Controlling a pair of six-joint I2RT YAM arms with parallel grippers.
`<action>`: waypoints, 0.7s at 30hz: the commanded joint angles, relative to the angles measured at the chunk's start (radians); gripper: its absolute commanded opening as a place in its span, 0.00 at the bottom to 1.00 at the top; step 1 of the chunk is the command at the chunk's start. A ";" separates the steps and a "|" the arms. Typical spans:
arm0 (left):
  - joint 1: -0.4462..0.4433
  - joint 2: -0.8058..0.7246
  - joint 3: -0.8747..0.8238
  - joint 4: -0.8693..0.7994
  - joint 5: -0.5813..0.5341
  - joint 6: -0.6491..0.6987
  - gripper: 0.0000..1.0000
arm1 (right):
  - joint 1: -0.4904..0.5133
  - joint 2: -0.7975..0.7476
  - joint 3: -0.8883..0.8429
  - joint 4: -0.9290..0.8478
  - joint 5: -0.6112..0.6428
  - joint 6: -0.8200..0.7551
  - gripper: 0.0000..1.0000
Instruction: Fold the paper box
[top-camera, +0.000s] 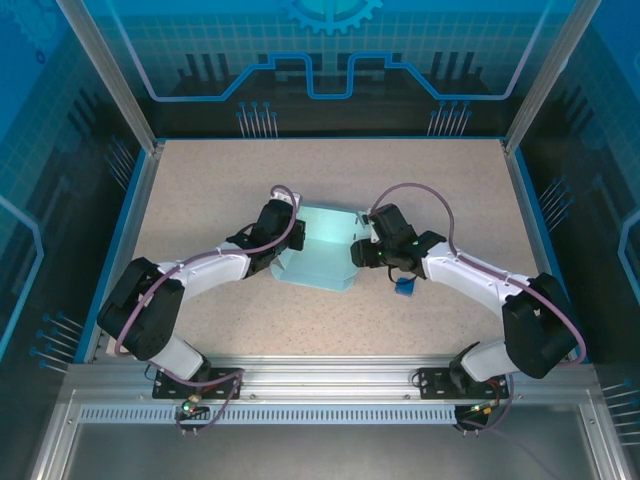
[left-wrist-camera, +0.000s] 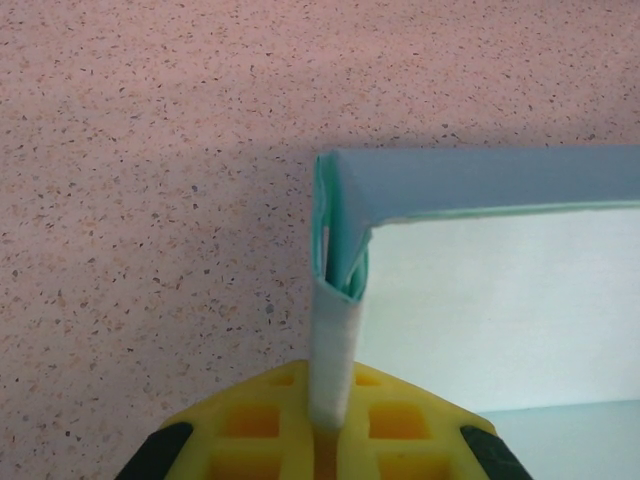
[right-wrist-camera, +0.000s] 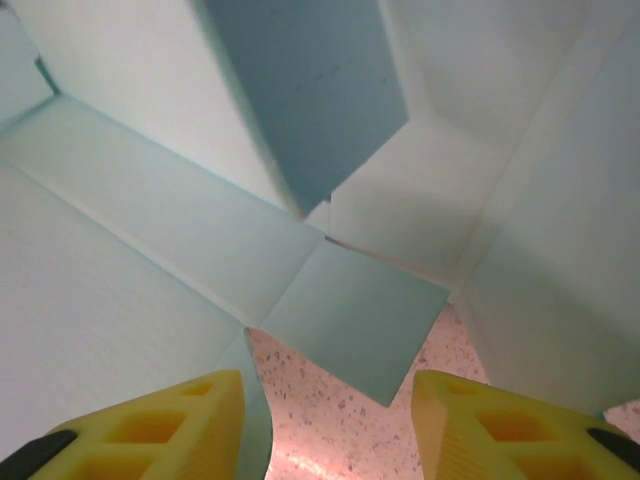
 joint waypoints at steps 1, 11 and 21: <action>-0.007 -0.039 0.010 0.016 0.005 -0.018 0.00 | -0.035 -0.004 -0.016 0.081 -0.044 0.049 0.50; -0.007 -0.057 0.016 -0.003 0.001 -0.029 0.00 | -0.053 -0.010 -0.049 0.125 -0.092 0.115 0.50; -0.007 -0.071 0.011 -0.008 0.002 -0.044 0.00 | -0.073 -0.035 -0.091 0.175 -0.138 0.188 0.50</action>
